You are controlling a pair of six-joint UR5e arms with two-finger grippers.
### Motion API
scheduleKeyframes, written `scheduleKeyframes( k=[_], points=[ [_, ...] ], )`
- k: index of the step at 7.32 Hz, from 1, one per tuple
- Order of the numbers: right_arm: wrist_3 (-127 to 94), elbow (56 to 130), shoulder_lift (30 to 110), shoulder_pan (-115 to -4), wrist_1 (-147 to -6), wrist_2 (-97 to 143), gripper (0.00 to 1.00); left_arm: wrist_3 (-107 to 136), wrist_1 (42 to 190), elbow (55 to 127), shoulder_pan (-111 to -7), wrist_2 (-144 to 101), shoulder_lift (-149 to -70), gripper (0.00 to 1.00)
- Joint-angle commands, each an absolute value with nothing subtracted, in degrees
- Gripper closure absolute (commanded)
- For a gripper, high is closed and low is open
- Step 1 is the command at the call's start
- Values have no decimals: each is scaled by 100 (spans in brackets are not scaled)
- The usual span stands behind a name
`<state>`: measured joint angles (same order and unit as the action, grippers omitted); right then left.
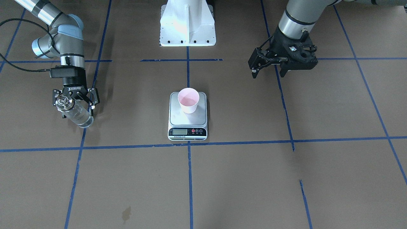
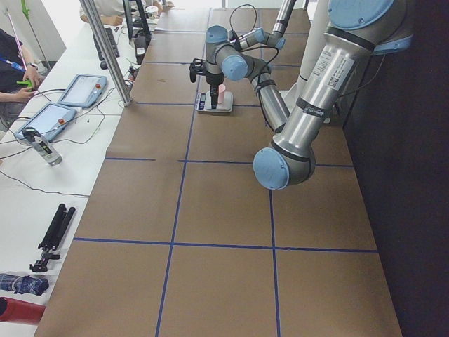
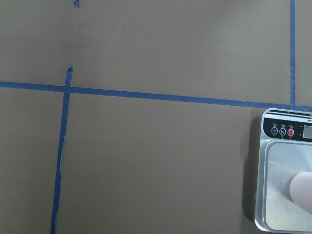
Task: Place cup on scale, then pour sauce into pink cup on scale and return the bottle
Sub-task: 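Close the right gripper around the glass bottle body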
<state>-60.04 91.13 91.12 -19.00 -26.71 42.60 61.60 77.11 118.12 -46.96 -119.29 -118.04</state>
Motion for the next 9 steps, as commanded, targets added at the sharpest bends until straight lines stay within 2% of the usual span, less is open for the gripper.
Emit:
scheduleKeyframes(
  k=[1,3,5,9],
  points=[
    [-6003,9114,9114,-1907,-2663,4263,1,6179,7708,11821,-4693,-11936,-11812,0],
    [-6012,9114,9105,-1951,-2628,4271,43,6179,7708,11821,-4693,-11936,-11804,0],
    [-5994,9149,9105,-2012,-2392,4332,100,6179,7708,11821,-4702,-11935,-11804,0],
    [-5398,9710,9097,-2364,-2426,4913,100,6118,7717,11848,-4790,-11927,-11804,0]
  ],
)
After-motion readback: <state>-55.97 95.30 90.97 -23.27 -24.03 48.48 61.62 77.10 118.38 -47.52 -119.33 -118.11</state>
